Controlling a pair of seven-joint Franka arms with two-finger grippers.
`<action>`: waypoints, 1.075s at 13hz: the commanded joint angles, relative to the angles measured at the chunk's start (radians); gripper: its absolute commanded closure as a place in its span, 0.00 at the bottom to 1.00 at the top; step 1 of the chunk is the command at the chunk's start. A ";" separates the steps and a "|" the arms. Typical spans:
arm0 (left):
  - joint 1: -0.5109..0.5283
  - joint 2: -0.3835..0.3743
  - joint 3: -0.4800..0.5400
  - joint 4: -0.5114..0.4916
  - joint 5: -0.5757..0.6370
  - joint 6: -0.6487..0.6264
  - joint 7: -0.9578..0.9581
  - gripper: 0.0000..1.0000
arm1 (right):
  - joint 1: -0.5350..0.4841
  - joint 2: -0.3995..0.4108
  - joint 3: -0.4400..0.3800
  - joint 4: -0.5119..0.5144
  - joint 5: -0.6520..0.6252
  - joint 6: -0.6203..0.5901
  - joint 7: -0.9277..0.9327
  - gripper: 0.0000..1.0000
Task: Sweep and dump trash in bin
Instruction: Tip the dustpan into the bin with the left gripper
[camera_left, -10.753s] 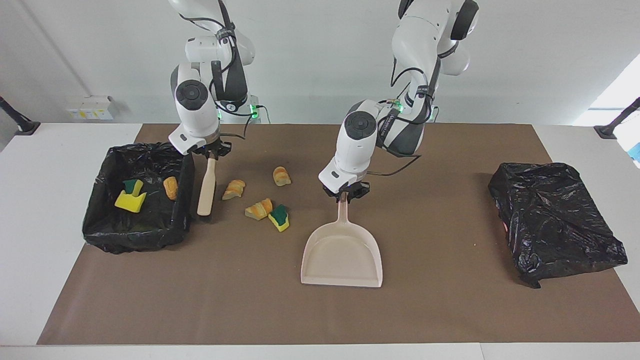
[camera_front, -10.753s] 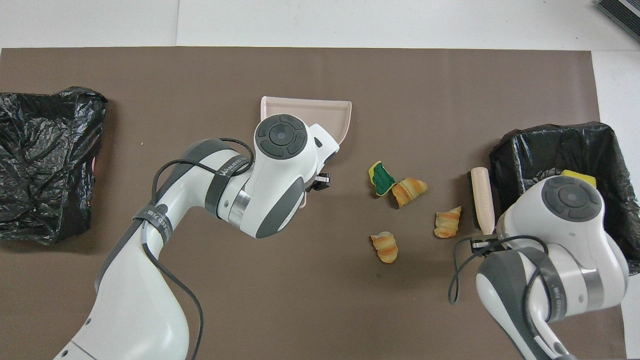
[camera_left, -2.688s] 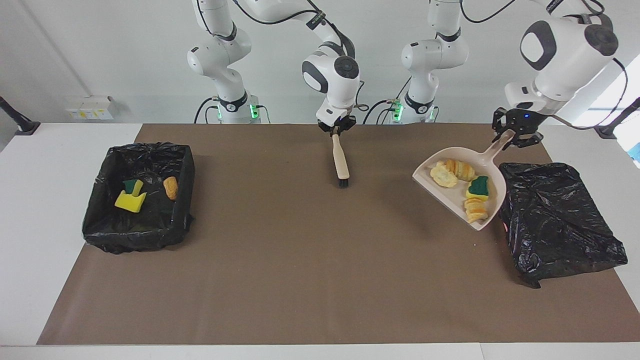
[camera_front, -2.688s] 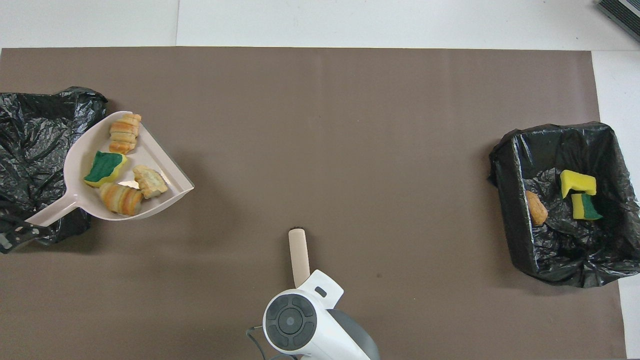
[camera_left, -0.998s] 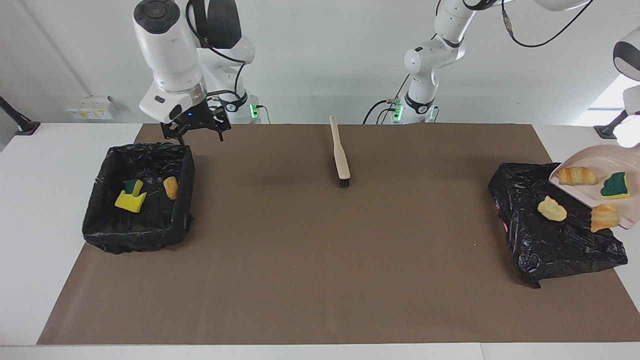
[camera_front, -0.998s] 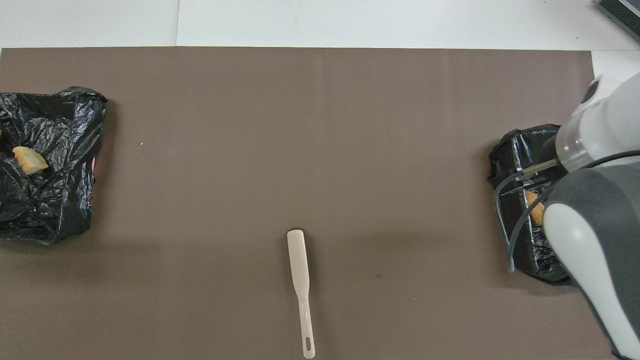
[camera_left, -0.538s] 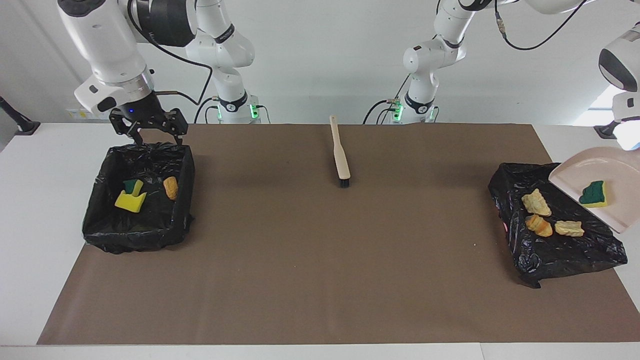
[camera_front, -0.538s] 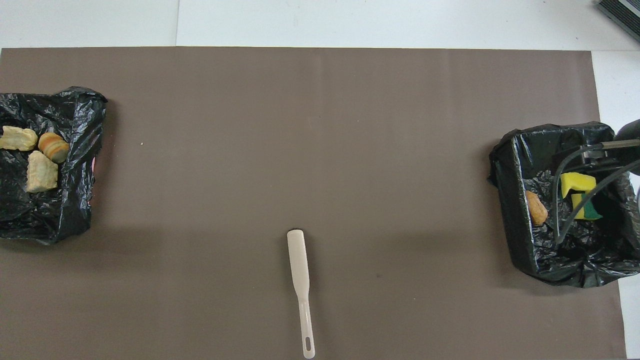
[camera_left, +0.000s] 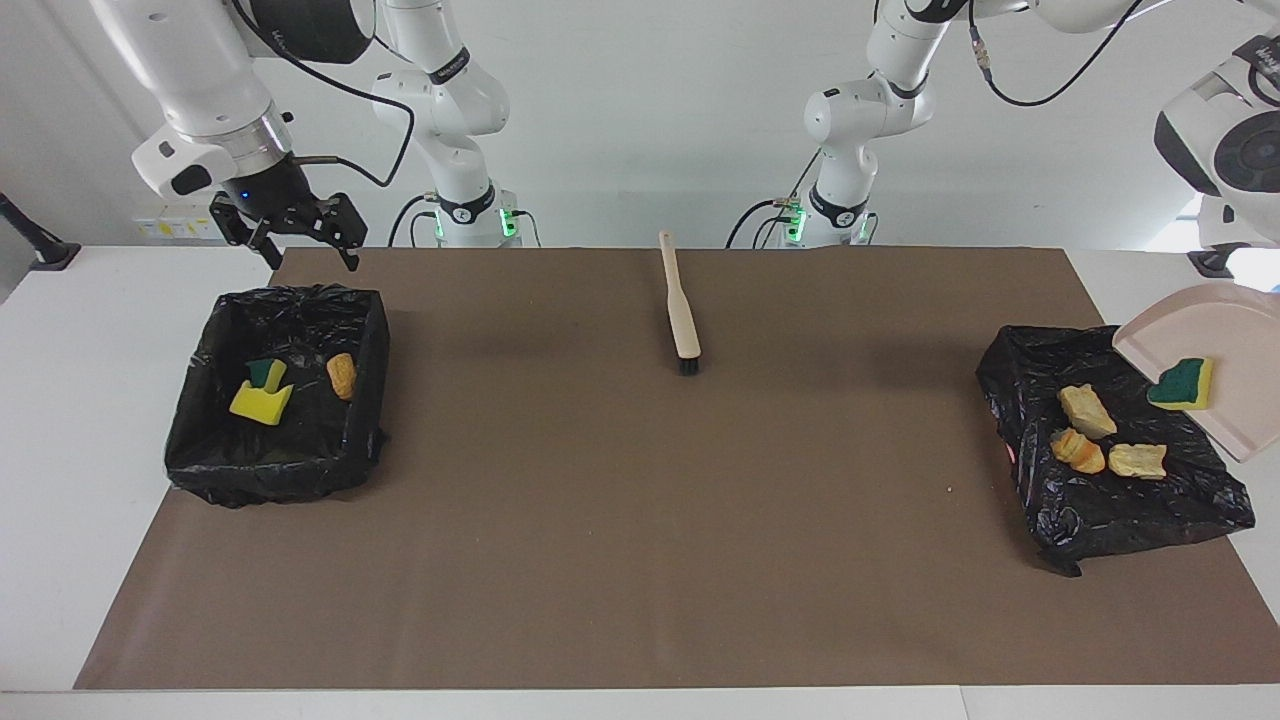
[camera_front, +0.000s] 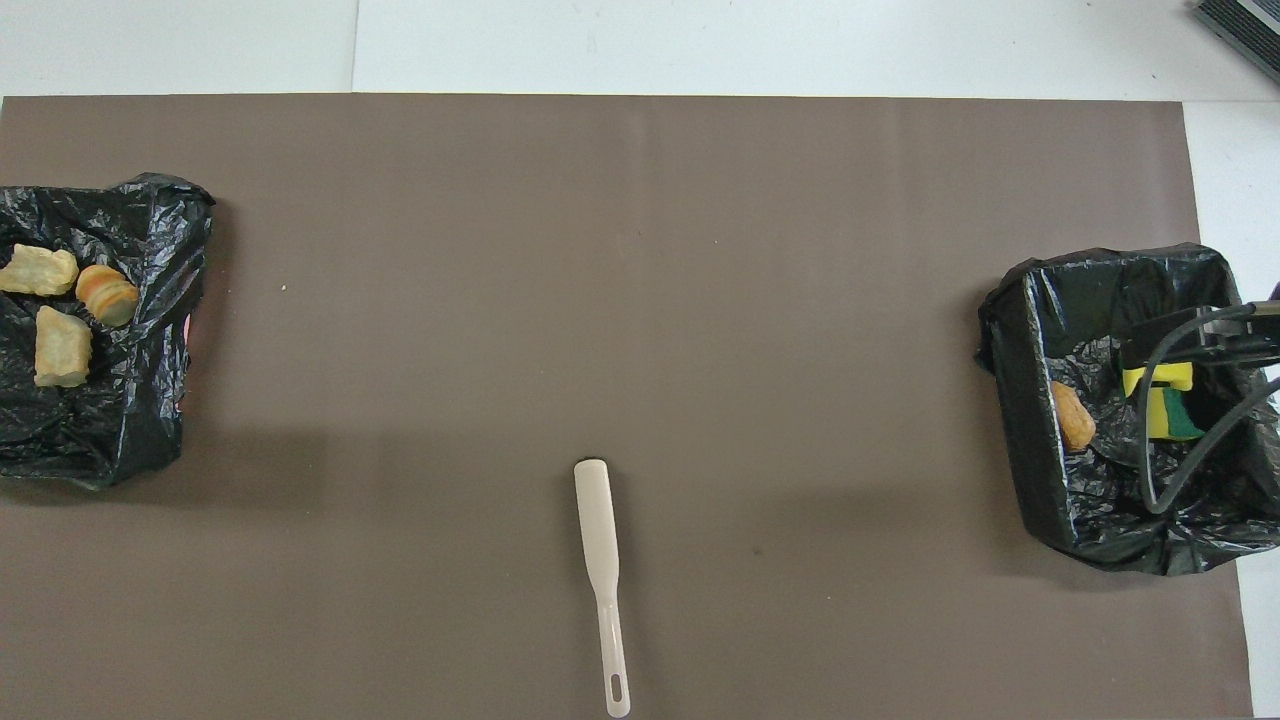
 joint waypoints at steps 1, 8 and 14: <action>-0.022 0.032 0.013 0.050 0.025 -0.028 0.005 1.00 | -0.010 -0.015 0.003 -0.020 0.005 0.003 0.024 0.00; -0.047 0.012 0.033 0.107 -0.111 -0.076 0.047 1.00 | -0.002 0.007 0.008 0.021 -0.010 -0.022 0.052 0.00; -0.044 -0.094 0.033 0.152 -0.469 -0.280 -0.070 1.00 | 0.004 0.027 0.020 0.047 -0.004 -0.031 0.080 0.00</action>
